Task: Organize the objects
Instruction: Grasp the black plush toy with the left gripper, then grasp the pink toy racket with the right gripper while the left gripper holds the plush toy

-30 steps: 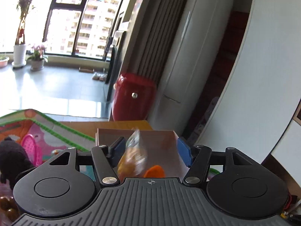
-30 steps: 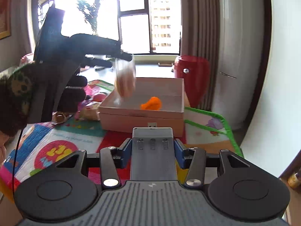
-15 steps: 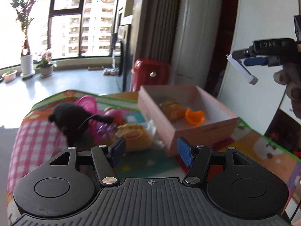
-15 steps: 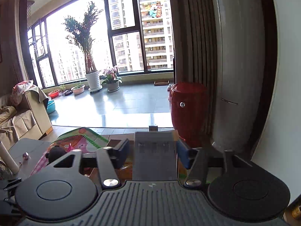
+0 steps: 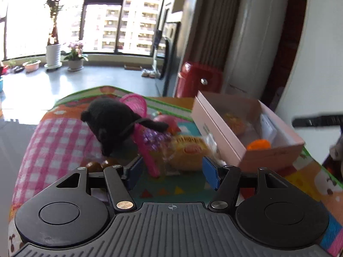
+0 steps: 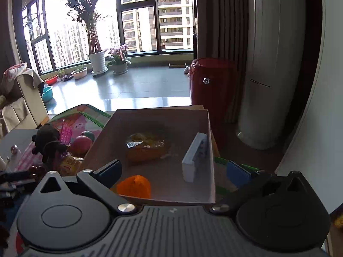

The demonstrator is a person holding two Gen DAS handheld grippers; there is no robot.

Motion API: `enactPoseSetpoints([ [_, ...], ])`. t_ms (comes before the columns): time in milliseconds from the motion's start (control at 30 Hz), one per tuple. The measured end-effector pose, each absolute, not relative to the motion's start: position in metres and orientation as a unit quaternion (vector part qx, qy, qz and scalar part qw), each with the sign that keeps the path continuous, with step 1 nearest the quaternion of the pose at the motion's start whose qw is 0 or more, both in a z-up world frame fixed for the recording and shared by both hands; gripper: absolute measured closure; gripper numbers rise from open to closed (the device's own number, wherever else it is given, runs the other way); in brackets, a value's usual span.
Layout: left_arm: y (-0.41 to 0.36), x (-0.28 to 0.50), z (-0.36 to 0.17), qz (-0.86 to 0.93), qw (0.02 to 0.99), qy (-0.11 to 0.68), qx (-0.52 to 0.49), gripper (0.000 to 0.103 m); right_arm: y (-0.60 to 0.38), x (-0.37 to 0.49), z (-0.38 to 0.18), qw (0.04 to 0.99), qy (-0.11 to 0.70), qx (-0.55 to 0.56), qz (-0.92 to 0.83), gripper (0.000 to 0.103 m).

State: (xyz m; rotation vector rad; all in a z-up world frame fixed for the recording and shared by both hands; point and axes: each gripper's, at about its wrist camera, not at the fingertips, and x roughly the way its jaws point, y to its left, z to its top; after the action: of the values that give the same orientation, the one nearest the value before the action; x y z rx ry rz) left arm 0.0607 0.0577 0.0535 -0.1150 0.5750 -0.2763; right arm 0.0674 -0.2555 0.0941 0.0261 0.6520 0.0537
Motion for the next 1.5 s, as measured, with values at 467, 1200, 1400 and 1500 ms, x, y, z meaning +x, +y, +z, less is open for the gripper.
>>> enactPoseSetpoints([
  [467, 0.132, 0.167, 0.042, -0.011, 0.897, 0.337, -0.286, 0.036, -0.233, 0.042, 0.074, 0.945, 0.322, -0.049, 0.037, 0.0],
  [1200, 0.172, 0.049, 0.08, -0.066, 0.934, 0.265, -0.231, 0.03, -0.107, 0.012, 0.054, 0.914, 0.307, -0.175, 0.199, 0.0],
  [1400, 0.195, -0.03, 0.081, -0.033, 0.945, 0.259, -0.198, 0.03, -0.038, 0.05, 0.05, 0.893, 0.333, -0.132, 0.271, 0.0],
  [1500, 0.206, -0.053, 0.069, -0.031, 0.935, 0.276, -0.222, 0.03, -0.005, 0.068, 0.047, 0.886, 0.333, -0.124, 0.297, 0.0],
])
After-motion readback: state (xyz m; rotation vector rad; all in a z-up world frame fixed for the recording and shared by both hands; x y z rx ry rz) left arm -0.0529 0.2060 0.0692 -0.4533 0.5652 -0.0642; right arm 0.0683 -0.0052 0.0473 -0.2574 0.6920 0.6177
